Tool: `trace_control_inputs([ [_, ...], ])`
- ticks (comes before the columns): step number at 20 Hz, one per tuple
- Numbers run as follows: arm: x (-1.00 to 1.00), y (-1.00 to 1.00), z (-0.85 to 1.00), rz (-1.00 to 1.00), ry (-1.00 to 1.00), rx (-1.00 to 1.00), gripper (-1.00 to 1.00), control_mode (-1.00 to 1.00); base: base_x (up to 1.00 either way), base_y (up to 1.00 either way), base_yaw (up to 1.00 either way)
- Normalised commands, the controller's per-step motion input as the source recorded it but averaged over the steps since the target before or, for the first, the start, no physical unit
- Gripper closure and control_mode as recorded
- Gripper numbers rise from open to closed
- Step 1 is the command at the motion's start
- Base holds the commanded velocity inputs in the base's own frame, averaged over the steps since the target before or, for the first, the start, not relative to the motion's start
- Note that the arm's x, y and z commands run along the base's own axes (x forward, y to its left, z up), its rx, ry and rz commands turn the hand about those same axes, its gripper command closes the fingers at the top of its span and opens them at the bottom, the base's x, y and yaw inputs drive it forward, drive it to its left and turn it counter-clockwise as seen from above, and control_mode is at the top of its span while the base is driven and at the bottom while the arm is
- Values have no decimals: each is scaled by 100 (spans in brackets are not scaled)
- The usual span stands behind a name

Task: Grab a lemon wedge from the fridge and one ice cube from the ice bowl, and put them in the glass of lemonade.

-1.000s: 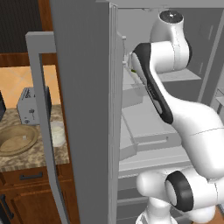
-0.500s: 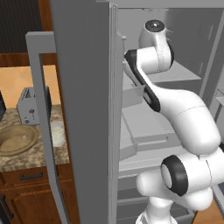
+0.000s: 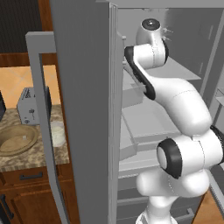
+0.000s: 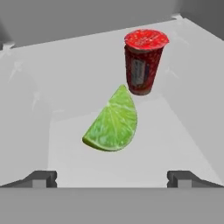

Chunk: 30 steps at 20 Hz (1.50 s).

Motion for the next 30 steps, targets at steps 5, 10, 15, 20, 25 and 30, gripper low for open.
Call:
trace_control_inputs([
  [5,52,-4,-12,-1,3,0,-100,-100,0,0,0],
  [10,33,-14,-18,0,2,0,-100,-100,0,0,0],
  [15,0,-24,-11,-4,4,0,-100,-100,0,0,0],
  [20,0,-4,-17,-2,6,0,-100,-100,0,0,0],
  [25,0,0,-20,0,6,0,-100,-100,0,0,0],
  [30,0,1,-18,0,1,0,-100,-100,0,0,0],
])
